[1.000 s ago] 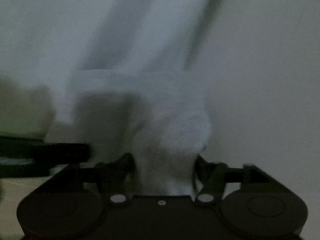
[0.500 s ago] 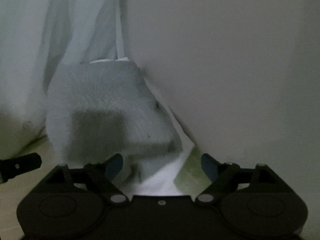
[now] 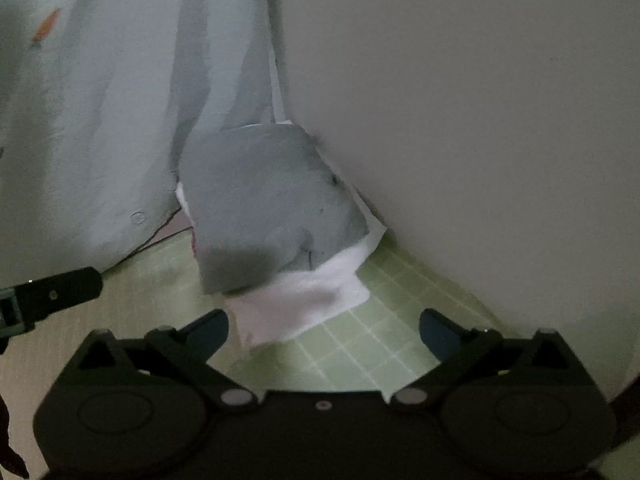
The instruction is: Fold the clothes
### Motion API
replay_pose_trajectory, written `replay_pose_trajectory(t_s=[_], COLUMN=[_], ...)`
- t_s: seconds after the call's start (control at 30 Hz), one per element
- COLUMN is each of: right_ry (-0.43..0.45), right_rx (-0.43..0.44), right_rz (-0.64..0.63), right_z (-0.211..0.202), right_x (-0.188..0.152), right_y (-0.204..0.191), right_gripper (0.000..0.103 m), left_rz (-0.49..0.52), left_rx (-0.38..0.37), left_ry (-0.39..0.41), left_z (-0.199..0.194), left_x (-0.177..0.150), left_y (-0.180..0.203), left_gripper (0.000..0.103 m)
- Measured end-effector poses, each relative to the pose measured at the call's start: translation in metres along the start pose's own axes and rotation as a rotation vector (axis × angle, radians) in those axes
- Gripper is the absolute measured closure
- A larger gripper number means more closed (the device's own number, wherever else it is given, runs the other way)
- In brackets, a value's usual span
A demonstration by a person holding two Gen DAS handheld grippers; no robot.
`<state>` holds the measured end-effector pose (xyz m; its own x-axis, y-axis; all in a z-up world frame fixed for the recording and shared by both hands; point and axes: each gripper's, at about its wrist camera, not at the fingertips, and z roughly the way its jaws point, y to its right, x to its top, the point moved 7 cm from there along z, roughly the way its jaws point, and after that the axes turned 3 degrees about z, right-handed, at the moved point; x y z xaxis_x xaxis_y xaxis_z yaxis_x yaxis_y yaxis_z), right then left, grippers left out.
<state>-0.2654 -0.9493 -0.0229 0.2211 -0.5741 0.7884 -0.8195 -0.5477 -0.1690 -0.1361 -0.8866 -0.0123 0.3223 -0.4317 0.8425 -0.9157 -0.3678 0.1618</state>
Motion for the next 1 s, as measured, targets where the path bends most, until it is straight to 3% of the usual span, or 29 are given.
replay_pose_trajectory(t_s=[0.1, 0.33, 1.0], right_ry=[0.009, 0.016, 0.042], right_rx=[-0.002, -0.008, -0.02], right_rz=[-0.02, 0.014, 0.056], right_z=[-0.021, -0.049, -0.074], right_x=[-0.017, -0.04, -0.051], right_y=[-0.002, 0.002, 0.008], right_gripper=[0.0, 0.0, 0.0], left_rz=[-0.006, 0.068, 0.085], left_rx=[-0.033, -0.006, -0.003], left_ry=[-0.017, -0.035, -0.062], left_z=[-0.017, -0.045, -0.063], left_x=[-0.012, -0.03, -0.043], left_y=[0.005, 0.009, 0.016], left_gripper=[0.0, 0.0, 0.0])
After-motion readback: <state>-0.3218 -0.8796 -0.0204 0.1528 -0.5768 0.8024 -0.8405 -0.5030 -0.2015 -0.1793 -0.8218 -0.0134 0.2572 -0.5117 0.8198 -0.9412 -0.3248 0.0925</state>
